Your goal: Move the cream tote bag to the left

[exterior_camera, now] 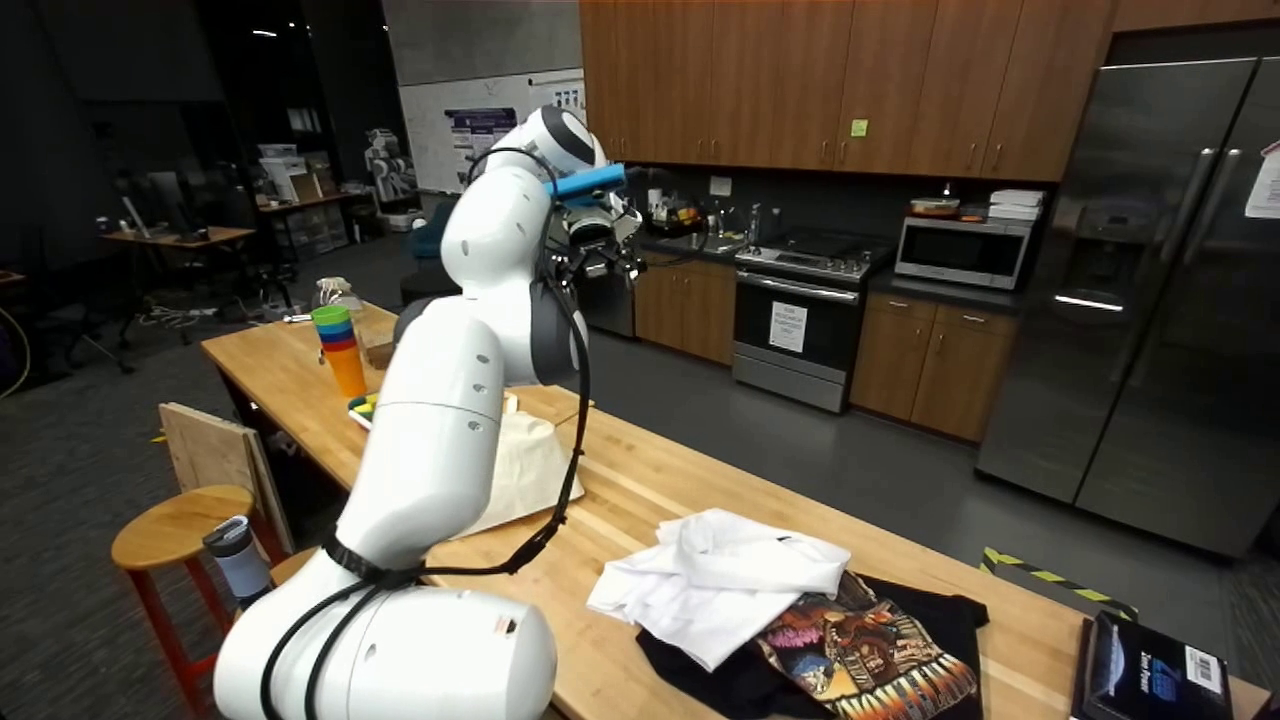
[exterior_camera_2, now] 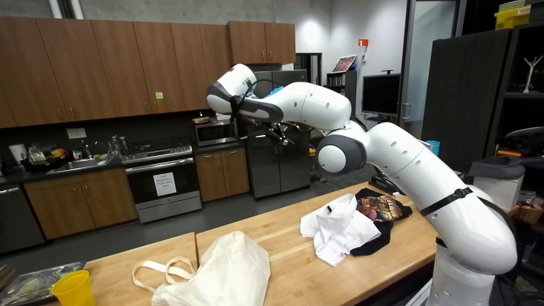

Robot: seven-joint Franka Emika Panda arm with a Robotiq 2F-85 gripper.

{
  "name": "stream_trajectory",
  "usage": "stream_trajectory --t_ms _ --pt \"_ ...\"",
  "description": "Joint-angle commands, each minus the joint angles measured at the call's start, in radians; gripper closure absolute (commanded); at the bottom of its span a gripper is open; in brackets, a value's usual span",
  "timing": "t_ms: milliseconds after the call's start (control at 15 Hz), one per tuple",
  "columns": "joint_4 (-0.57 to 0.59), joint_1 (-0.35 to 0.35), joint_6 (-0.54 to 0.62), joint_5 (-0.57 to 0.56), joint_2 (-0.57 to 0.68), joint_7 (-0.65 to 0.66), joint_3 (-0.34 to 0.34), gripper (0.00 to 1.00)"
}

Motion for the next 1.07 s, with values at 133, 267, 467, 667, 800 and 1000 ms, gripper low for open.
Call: stream_trajectory --t_ms 133,267,467,667,800,1000 --pt "0.051 -0.08 -0.003 0.144 0.02 0.196 -0.002 0.0" --pt "-0.003 -0.099 0.029 0.197 -0.016 0.281 -0.002 0.0" --pt "0.005 -0.088 0.028 0.198 -0.011 0.297 -0.003 0.0" --pt "0.14 -0.125 0.053 0.273 0.07 0.397 0.009 0.0" --pt "0.063 -0.164 0.141 0.408 0.041 0.55 0.034 0.0" --pt "0.059 -0.21 0.25 0.587 0.055 0.731 0.07 0.0"
